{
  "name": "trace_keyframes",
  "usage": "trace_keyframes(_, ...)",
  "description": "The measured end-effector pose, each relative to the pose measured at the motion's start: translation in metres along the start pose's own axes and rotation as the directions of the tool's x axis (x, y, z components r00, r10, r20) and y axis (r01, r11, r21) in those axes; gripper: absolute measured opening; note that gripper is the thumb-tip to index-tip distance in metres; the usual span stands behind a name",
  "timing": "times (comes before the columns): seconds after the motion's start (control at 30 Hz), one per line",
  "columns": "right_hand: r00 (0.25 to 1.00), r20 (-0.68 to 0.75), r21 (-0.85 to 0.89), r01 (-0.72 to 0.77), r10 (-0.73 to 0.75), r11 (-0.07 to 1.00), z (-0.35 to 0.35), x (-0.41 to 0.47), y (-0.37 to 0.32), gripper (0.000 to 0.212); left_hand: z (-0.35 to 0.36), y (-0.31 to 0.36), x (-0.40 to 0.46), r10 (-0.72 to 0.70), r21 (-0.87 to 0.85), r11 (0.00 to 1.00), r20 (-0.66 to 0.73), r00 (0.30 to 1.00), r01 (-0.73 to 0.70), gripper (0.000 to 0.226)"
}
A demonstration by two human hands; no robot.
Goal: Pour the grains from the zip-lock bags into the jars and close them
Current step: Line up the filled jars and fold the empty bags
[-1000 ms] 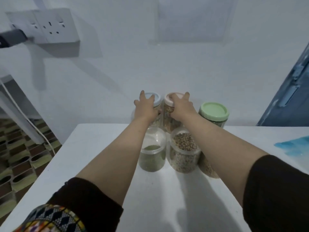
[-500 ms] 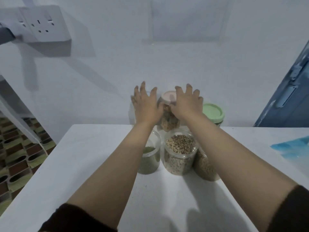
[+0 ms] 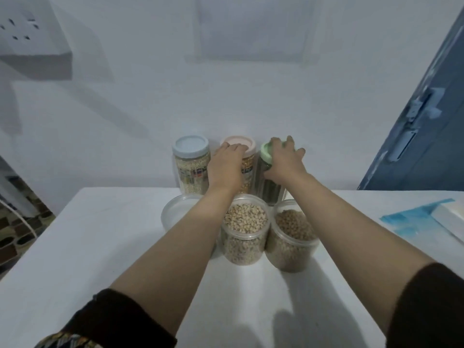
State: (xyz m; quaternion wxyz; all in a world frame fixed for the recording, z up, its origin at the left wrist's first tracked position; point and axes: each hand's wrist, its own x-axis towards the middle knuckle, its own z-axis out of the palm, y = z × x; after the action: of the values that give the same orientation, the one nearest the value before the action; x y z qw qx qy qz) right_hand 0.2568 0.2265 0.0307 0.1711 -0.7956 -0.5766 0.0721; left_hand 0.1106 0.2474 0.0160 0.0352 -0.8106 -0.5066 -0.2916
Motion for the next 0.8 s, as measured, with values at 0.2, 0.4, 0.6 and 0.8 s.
trace_keyframes(0.2, 0.994, -0.048, 0.023, -0.102, 0.103, 0.994, 0.007, 0.018, -0.002, 0.081, 0.001, 0.003, 0.001, -0.015, 0.051, 0.999, 0.014, 1.000, 0.014, 0.049)
trace_keyframes(0.4, 0.987, -0.036, 0.033, -0.156, 0.157, 0.987, 0.007, 0.011, -0.006, 0.087, -0.003, 0.003, 0.003, 0.007, 0.128, 0.992, 0.115, 0.993, -0.022, 0.058)
trace_keyframes(0.6, 0.993, -0.114, -0.070, 0.033, -0.041, 0.997, -0.008, -0.035, -0.021, 0.067, -0.042, 0.006, -0.035, -0.107, -0.080, 0.991, -0.001, 0.994, 0.107, 0.044)
trace_keyframes(0.8, 0.863, 0.433, -0.016, 0.296, -0.260, 0.955, -0.019, -0.119, -0.035, 0.089, -0.082, -0.023, -0.110, -0.480, 0.248, 0.875, 0.558, 0.677, 0.416, 0.084)
